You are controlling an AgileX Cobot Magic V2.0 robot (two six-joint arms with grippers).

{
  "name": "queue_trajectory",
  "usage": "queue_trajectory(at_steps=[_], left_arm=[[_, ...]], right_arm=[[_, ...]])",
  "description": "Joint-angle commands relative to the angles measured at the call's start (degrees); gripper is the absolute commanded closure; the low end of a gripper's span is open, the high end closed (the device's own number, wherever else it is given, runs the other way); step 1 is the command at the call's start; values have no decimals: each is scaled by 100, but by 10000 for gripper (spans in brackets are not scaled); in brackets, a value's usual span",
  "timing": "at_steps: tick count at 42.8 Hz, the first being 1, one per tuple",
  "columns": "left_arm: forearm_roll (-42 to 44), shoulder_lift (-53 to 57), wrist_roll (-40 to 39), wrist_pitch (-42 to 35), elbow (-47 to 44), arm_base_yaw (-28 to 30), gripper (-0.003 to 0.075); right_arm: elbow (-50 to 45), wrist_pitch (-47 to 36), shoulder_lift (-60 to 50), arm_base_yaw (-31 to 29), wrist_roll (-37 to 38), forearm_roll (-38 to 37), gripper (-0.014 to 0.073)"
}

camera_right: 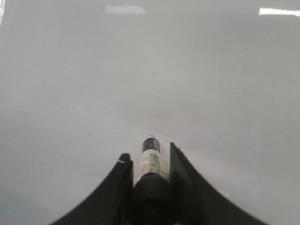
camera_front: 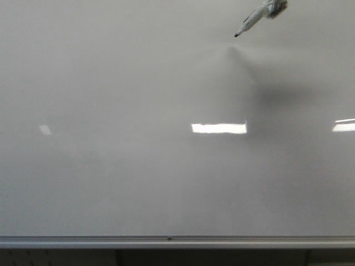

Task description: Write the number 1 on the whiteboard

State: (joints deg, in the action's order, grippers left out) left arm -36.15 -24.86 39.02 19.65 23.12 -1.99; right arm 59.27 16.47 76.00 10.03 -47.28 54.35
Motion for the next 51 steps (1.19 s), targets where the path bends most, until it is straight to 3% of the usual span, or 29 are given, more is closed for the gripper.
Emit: queue_trajectory(at_steps=[1, 51], left_arm=[[-130, -30, -53, -413, 145, 9, 741], [-130, -30, -53, -413, 145, 9, 741]], right_arm=[[217, -376, -169, 3, -79, 159, 652], [192, -132, 187, 3, -79, 20, 652]])
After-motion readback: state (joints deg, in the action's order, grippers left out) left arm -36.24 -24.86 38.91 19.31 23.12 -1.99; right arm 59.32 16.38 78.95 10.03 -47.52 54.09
